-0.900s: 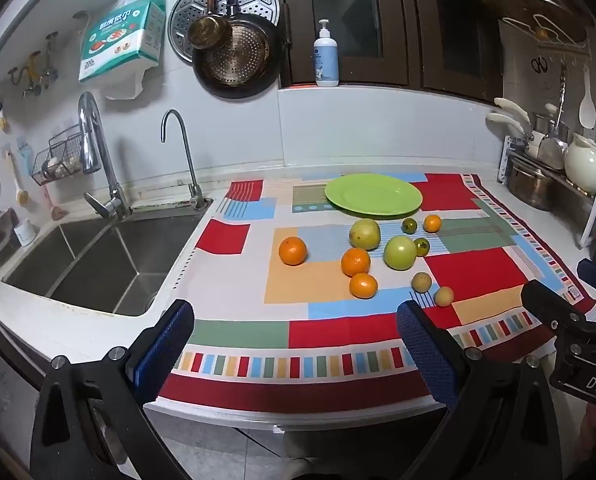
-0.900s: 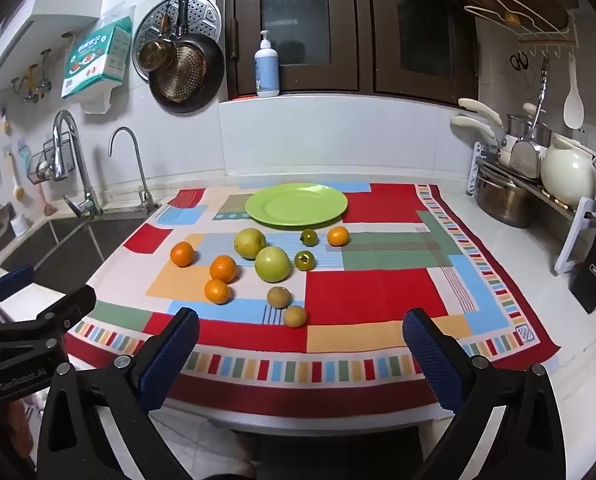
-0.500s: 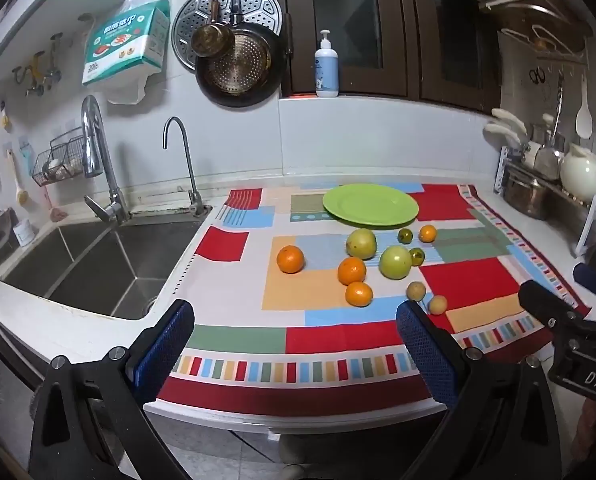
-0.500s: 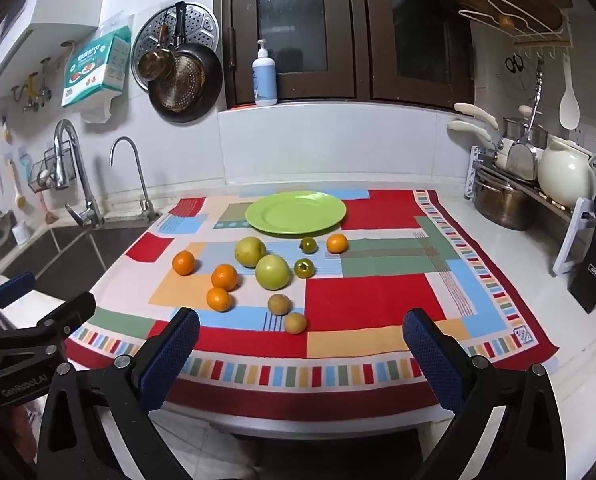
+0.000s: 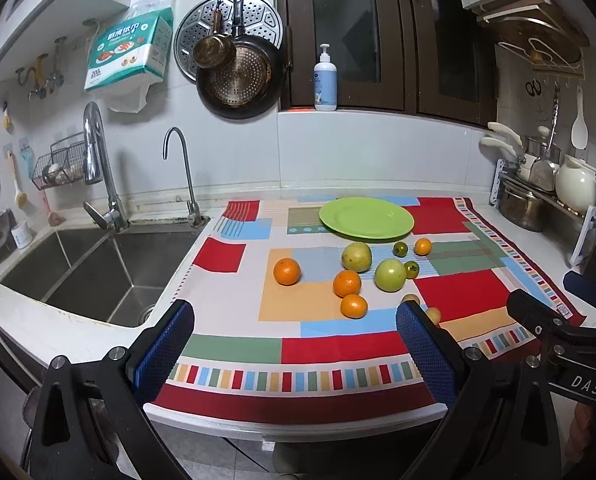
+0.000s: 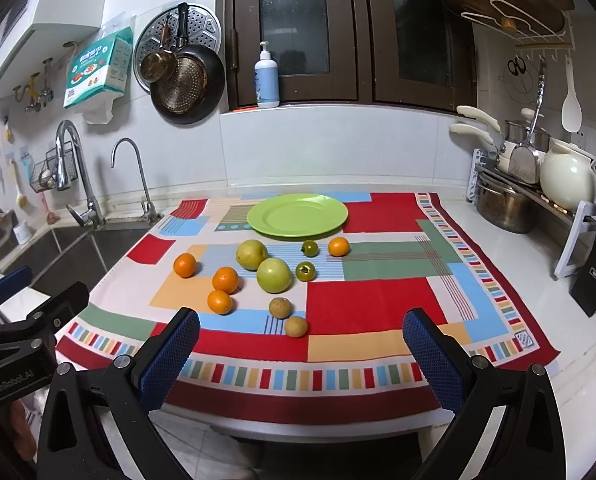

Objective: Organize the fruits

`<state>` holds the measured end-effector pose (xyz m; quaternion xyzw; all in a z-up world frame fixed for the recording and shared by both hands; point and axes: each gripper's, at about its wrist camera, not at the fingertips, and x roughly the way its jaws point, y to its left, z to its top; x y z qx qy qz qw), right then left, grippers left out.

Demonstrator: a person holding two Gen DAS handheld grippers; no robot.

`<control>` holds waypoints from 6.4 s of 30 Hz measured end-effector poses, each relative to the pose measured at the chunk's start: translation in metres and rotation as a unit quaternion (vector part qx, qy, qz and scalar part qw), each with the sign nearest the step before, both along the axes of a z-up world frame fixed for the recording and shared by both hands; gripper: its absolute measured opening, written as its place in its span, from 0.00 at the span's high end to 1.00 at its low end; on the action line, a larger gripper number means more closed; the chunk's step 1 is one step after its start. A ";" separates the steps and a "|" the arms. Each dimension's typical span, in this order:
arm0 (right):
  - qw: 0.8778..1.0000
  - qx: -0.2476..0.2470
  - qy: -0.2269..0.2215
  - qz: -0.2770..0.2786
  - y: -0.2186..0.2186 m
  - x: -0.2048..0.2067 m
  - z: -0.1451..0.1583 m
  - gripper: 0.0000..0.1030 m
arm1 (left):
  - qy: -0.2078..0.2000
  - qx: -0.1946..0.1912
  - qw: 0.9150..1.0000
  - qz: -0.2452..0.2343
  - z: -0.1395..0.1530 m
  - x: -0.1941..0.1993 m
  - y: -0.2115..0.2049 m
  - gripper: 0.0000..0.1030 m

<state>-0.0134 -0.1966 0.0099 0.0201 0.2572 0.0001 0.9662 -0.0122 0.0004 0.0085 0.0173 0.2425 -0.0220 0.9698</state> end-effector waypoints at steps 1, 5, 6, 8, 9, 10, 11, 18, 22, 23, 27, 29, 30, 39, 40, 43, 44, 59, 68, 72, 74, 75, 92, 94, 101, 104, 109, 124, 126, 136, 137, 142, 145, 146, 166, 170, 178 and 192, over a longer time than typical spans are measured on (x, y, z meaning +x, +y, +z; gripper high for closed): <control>1.000 0.000 0.000 0.000 0.000 0.000 0.000 0.00 | 0.003 0.000 1.000 0.001 0.000 0.001 0.000 0.00; 1.000 0.000 0.000 0.001 0.000 0.001 0.000 0.00 | 0.009 0.000 1.000 0.003 -0.001 0.001 0.000 0.00; 1.000 0.000 0.001 0.001 0.000 0.001 0.000 0.00 | 0.011 -0.001 1.000 0.004 -0.001 0.002 0.001 0.00; 1.000 -0.001 0.000 0.000 0.000 0.001 0.000 0.00 | 0.013 -0.003 1.000 0.005 -0.001 0.002 0.001 0.00; 1.000 0.000 0.001 0.001 0.000 0.001 0.000 0.00 | 0.014 -0.003 1.000 0.005 -0.001 0.002 0.001 0.00; 1.000 -0.001 0.001 0.001 0.000 0.001 0.000 0.00 | 0.014 -0.003 1.000 0.005 -0.001 0.002 0.001 0.00; 1.000 0.000 0.001 0.001 0.000 0.001 0.000 0.00 | 0.013 -0.003 1.000 0.005 -0.001 0.002 0.001 0.00; 1.000 -0.001 -0.002 -0.001 0.000 0.001 0.000 0.00 | 0.011 -0.001 1.000 0.004 -0.002 0.002 0.001 0.00; 1.000 -0.001 -0.002 -0.001 0.000 0.001 0.000 0.00 | 0.011 -0.002 1.000 0.004 -0.001 0.002 0.001 0.00; 1.000 -0.001 -0.002 -0.001 0.000 0.000 0.000 0.00 | 0.009 -0.002 1.000 0.004 -0.001 0.002 0.001 0.00; 1.000 -0.001 -0.002 -0.001 0.000 0.001 0.000 0.00 | 0.007 -0.003 1.000 0.003 0.000 0.001 0.000 0.00; 1.000 -0.001 -0.002 0.000 0.000 0.001 0.000 0.00 | 0.006 -0.002 1.000 0.004 0.000 0.002 0.000 0.00; 1.000 -0.001 -0.002 0.000 0.000 0.001 0.000 0.00 | 0.006 -0.001 1.000 0.004 0.000 0.002 0.000 0.00; 1.000 -0.001 -0.002 -0.001 0.001 0.001 0.000 0.00 | 0.004 -0.001 1.000 0.004 0.000 0.002 0.002 0.00; 1.000 -0.001 -0.002 -0.001 0.001 0.001 0.000 0.00 | 0.004 -0.001 1.000 0.005 0.000 0.002 0.002 0.00; 1.000 -0.002 -0.002 -0.001 0.001 0.001 0.000 0.01 | 0.004 -0.002 1.000 0.004 0.000 0.002 0.002 0.00; 1.000 -0.002 -0.002 -0.001 0.001 0.001 0.000 0.00 | 0.005 -0.002 1.000 0.004 0.000 0.003 0.002 0.00; 1.000 0.000 0.005 -0.004 0.001 0.005 0.001 0.00 | 0.009 0.003 1.000 0.001 0.000 0.009 0.004 0.00; 1.000 0.003 0.016 -0.015 0.003 0.018 -0.004 0.00 | 0.014 0.009 1.000 -0.020 -0.005 0.025 0.003 0.00; 0.999 0.003 0.025 -0.023 0.004 0.026 -0.010 0.01 | 0.020 0.021 0.999 -0.035 -0.012 0.038 0.000 0.00; 0.999 0.000 0.030 -0.027 0.005 0.031 -0.014 0.00 | 0.028 0.027 0.998 -0.045 -0.018 0.047 -0.002 0.01; 0.999 -0.002 0.035 -0.029 0.005 0.034 -0.018 0.00 | 0.031 0.030 0.998 -0.051 -0.020 0.051 -0.004 0.02; 0.990 0.002 0.131 -0.059 0.013 0.104 -0.082 0.23 | 0.122 0.058 0.972 -0.191 -0.084 0.142 -0.032 0.28; 0.988 0.005 0.139 -0.064 0.012 0.110 -0.088 0.25 | 0.133 0.057 0.968 -0.207 -0.091 0.149 -0.036 0.30; 0.983 0.011 0.169 -0.078 0.010 0.125 -0.107 0.40 | 0.166 0.051 0.956 -0.236 -0.109 0.172 -0.047 0.46; 0.981 0.015 0.175 -0.080 0.009 0.129 -0.110 0.45 | 0.170 0.051 0.953 -0.245 -0.112 0.175 -0.051 0.52; 0.980 0.018 0.183 -0.075 0.011 0.135 -0.115 0.59 | 0.181 0.052 0.947 -0.260 -0.117 0.181 -0.054 0.64; 0.980 0.031 0.181 -0.075 0.022 0.136 -0.101 0.72 | 0.156 0.048 0.937 -0.308 -0.096 0.178 -0.046 0.65; 0.981 0.029 0.177 -0.075 0.026 0.136 -0.096 0.72 | 0.144 0.049 0.937 -0.313 -0.089 0.180 -0.043 0.65; 0.989 0.052 0.123 -0.062 0.027 0.162 -0.057 0.72 | 0.114 0.024 0.947 -0.301 -0.059 0.212 -0.035 0.65; 0.990 0.053 0.118 -0.057 0.025 0.167 -0.054 0.72 | 0.113 0.021 0.948 -0.297 -0.056 0.216 -0.036 0.65; 0.995 0.034 0.090 -0.021 0.015 0.199 -0.036 0.72 | 0.104 0.017 0.957 -0.269 -0.045 0.237 -0.048 0.65; 0.996 0.030 0.080 0.004 0.006 0.221 -0.024 0.72 | 0.100 0.009 0.964 -0.248 -0.039 0.253 -0.054 0.65; 0.997 0.026 0.077 0.013 0.004 0.228 -0.021 0.72 | 0.100 0.007 0.965 -0.242 -0.037 0.259 -0.056 0.65; 0.985 0.038 0.129 0.106 -0.033 0.370 -0.055 0.72 | 0.169 0.017 0.965 -0.201 -0.065 0.385 -0.098 0.65; 0.982 0.042 0.150 0.107 -0.034 0.388 -0.073 0.72 | 0.191 0.021 0.960 -0.203 -0.080 0.403 -0.101 0.65; 0.980 0.034 0.165 0.102 -0.036 0.401 -0.088 0.69 | 0.203 0.022 0.958 -0.201 -0.089 0.414 -0.101 0.58; 0.992 0.011 0.106 0.062 -0.032 0.345 -0.045 0.49 | 0.126 0.009 0.979 -0.159 -0.037 0.349 -0.068 0.32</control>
